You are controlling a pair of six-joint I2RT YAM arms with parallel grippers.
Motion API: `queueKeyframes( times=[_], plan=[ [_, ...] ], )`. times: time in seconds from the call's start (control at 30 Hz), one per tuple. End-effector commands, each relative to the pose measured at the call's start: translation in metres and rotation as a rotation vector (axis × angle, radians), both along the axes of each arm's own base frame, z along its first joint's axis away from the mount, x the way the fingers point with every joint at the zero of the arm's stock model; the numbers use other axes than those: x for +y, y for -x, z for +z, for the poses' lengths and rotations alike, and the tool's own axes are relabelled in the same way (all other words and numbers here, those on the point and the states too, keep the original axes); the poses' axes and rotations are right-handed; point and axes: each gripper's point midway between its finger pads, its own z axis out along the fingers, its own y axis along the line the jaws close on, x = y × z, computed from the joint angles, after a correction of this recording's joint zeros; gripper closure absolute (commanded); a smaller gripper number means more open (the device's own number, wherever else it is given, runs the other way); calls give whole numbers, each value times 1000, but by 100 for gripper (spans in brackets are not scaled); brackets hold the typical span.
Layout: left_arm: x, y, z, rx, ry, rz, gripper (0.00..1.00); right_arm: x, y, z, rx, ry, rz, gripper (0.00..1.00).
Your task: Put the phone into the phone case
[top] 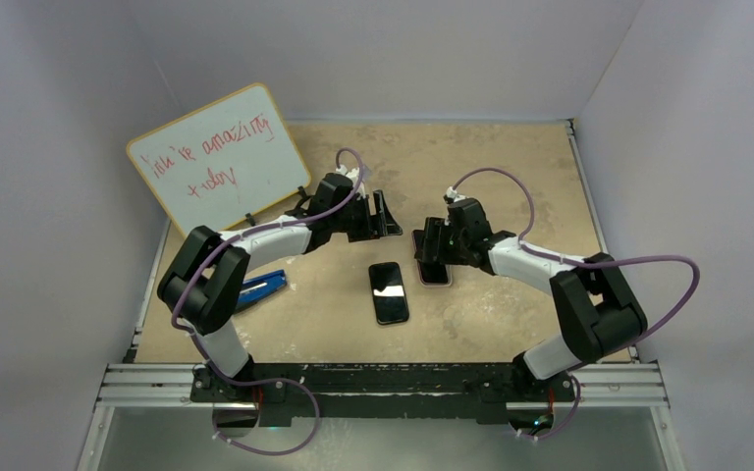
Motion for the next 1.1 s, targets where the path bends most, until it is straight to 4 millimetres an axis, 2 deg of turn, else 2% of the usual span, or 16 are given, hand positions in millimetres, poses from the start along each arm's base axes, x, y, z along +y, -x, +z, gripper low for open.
queueKeyframes(
  times=[0.0, 0.1, 0.37, 0.57, 0.63, 0.8, 1.07],
  plan=[
    [-5, -9, 13, -36, 26, -7, 30, 1, -11, 8, -59, -1, -10, 51],
    [-6, -9, 12, -34, 25, -11, 30, -1, -11, 9, -63, 4, -20, 46],
    [-9, -11, 10, -26, 33, -16, 30, -3, -11, 21, -65, 7, -39, 21],
    [-10, -11, 10, -25, 34, -21, 30, -4, -5, 31, -49, 0, -44, 16],
    [-12, -11, 8, -21, 39, -31, 30, -4, 3, 32, -11, -14, -48, 17],
    [-26, -14, 7, -30, 51, -61, 34, -15, 4, 38, -24, 17, -69, 27],
    [-53, -20, -13, -4, 45, -109, 43, -42, -6, 33, 13, -35, -131, 39]
  ],
)
